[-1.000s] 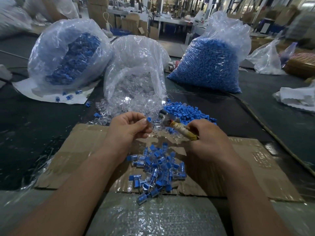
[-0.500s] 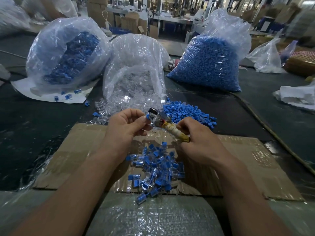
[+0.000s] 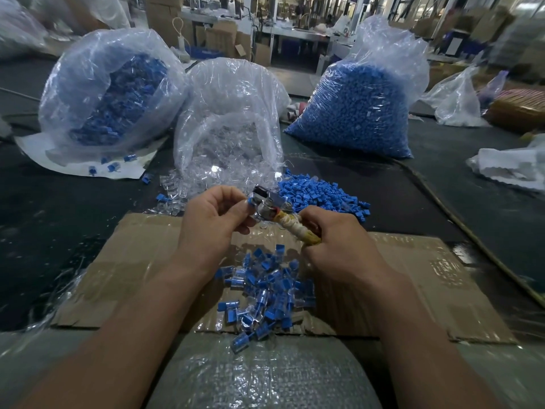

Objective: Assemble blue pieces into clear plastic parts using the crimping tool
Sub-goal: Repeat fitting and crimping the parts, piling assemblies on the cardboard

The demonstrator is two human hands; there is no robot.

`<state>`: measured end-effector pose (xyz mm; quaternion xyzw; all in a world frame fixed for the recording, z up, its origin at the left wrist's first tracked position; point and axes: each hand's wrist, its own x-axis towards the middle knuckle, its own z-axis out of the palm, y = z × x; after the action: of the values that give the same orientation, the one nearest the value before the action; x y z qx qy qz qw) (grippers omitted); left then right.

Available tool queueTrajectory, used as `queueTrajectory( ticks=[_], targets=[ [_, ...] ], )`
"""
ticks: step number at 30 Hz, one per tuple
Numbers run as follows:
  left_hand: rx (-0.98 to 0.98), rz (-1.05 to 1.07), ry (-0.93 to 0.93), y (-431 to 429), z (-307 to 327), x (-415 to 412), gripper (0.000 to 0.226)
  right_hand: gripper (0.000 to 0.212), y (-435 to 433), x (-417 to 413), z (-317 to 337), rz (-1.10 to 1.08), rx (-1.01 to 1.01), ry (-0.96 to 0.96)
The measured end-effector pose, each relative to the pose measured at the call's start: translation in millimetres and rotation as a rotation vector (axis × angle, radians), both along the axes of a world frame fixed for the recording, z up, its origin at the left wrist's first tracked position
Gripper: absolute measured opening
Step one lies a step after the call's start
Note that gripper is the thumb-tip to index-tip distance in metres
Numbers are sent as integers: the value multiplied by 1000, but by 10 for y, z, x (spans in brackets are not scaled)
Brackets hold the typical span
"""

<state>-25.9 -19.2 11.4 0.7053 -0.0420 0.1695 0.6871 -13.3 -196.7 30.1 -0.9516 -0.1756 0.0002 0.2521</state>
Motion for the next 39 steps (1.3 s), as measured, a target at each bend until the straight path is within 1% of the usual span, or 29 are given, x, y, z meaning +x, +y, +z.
queueTrajectory(
  ticks=[7,11,13,15,17,19,21,25,27,31,33,34,36,37,38,39],
  targets=[
    [-12,27,18,20,-11,0,19,25,36,9,-49,-9,12,-52],
    [-23,64,46,26,-7,-1,19,32,7,41,-70,-9,17,-47],
    [-46,102,56,67,6,10,17,29,-33,53,-63,-11,16,-50],
    [-58,93,68,120,23,10,15,27,-76,60,-55,-33,10,-47],
    [-64,-20,110,159,39,-5,11,33,-110,65,-48,-57,-3,-27],
    [-59,-183,203,173,49,-13,7,41,-127,70,-43,-68,-36,5],
    [-24,-298,298,174,55,-13,10,47,-128,74,-42,-70,-60,24],
    [34,-391,368,189,60,-12,9,64,-123,81,-41,-72,-79,42],
    [67,-443,387,211,66,-8,10,66,-117,89,-52,-68,-113,42],
    [220,-525,436,228,71,-27,13,75,-99,107,-89,-40,-165,48],
    [177,-488,443,210,66,-35,13,77,-102,119,-100,-31,-160,57],
    [121,-425,446,204,59,-25,14,77,-105,125,-107,-26,-158,59],
    [34,-234,418,213,27,18,13,78,-110,133,-119,-16,-156,65],
    [37,-121,380,221,3,44,8,79,-110,135,-126,-14,-154,69],
    [82,2,333,230,-30,71,9,80,-113,137,-131,-11,-154,75],
    [164,122,283,242,-75,97,14,81,-117,136,-136,-7,-154,84]
  ],
)
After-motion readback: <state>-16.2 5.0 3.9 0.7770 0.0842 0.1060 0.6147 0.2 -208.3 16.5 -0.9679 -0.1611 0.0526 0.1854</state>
